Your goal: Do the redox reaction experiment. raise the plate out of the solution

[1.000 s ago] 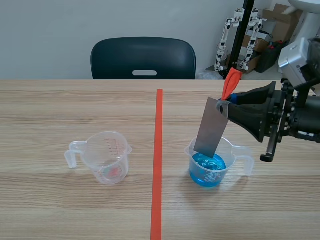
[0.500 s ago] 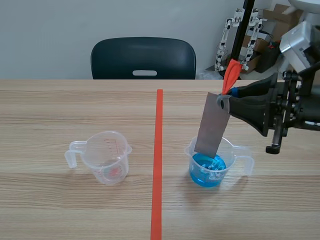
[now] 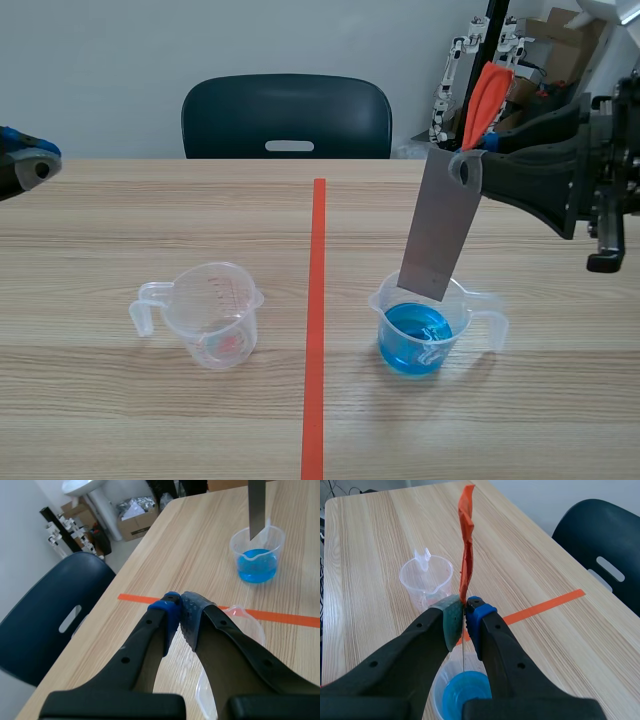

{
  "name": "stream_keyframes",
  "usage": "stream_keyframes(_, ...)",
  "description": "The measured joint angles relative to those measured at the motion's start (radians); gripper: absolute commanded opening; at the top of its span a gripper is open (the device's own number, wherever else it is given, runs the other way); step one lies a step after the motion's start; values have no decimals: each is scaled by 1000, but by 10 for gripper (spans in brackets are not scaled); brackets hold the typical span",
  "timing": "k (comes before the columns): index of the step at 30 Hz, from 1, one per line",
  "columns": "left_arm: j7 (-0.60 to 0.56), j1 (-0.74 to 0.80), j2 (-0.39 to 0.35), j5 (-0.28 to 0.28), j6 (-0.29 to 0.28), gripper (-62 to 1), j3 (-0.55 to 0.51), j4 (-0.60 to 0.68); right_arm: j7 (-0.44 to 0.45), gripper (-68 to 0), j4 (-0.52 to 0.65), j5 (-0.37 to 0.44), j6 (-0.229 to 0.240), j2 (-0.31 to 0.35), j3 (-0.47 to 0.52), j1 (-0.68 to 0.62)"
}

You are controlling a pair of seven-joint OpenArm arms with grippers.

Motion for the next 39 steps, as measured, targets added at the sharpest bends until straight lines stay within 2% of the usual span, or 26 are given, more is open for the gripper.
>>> stream_keyframes(5,139,-113,76,-2,0,-592,124,81,-6,-669,43,39,0,52,0,0)
stream_keyframes(10,283,-220,189,-1,4,-592,242,89,-19,-669,71,97,0,101,0,0)
stream_keyframes(12,330,-248,235,-1,24,-592,277,87,-18,-669,80,116,0,122,0,0)
stream_keyframes(22,478,-357,406,0,37,-592,323,83,-15,-669,94,202,0,202,0,25)
stream_keyframes(32,541,-436,467,10,30,-582,456,81,-18,-669,94,251,0,222,0,55)
stream_keyframes(39,583,-441,483,10,29,-582,482,76,-37,-669,94,251,0,222,0,55)
